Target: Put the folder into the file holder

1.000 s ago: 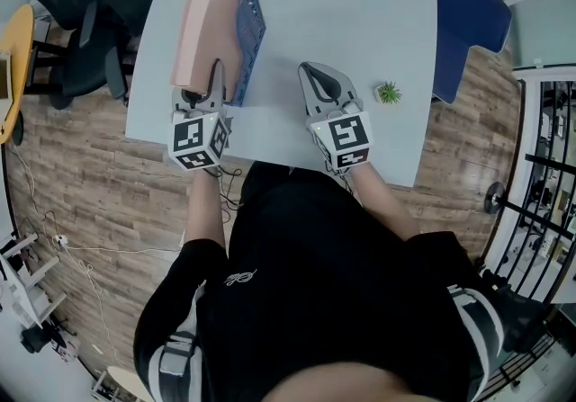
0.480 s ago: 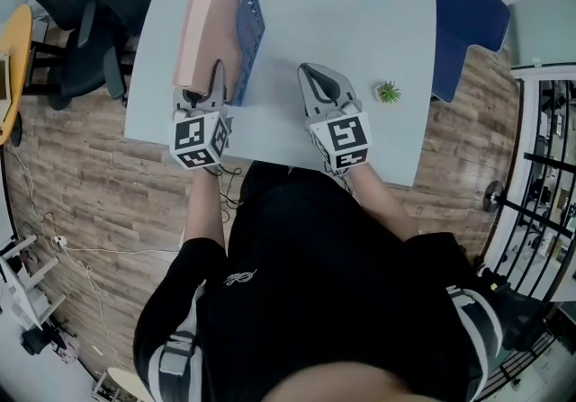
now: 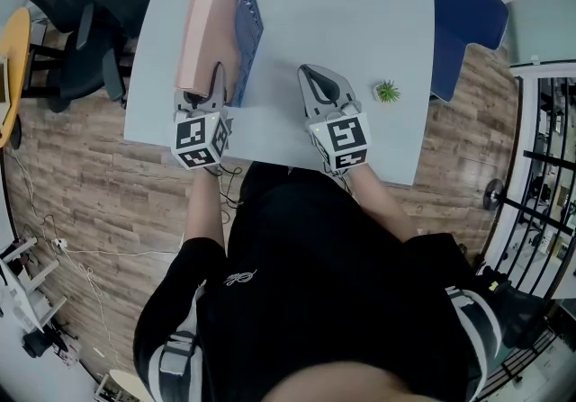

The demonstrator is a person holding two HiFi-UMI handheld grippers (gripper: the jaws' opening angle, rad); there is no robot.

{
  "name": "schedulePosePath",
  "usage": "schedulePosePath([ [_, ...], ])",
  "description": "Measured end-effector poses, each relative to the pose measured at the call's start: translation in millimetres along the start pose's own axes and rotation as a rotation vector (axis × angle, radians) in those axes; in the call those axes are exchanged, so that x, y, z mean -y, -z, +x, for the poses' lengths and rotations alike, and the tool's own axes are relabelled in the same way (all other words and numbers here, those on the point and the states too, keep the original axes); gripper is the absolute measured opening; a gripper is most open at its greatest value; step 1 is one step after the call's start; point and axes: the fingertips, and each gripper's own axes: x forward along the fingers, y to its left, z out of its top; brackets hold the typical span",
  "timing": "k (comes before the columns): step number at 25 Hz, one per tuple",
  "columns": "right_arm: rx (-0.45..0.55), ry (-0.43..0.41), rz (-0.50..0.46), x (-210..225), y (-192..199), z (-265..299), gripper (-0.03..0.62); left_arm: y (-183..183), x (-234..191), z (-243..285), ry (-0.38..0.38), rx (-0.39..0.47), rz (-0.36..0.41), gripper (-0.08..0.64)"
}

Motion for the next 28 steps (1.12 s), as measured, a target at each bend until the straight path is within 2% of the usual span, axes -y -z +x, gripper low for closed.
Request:
schedulePosePath([
  [20, -0.019, 0.011, 0.017, 5.4, 10.4, -6.5, 0.005, 14.7, 2.3, 4.3, -0.001, -0.022, 0.004, 0.138],
  [28, -0.019, -0.006, 0.03, 3.1, 12.8, -7.1, 0.005, 25.4, 0.5, 2.9, -0.033, -0.068, 0.023, 0.195],
])
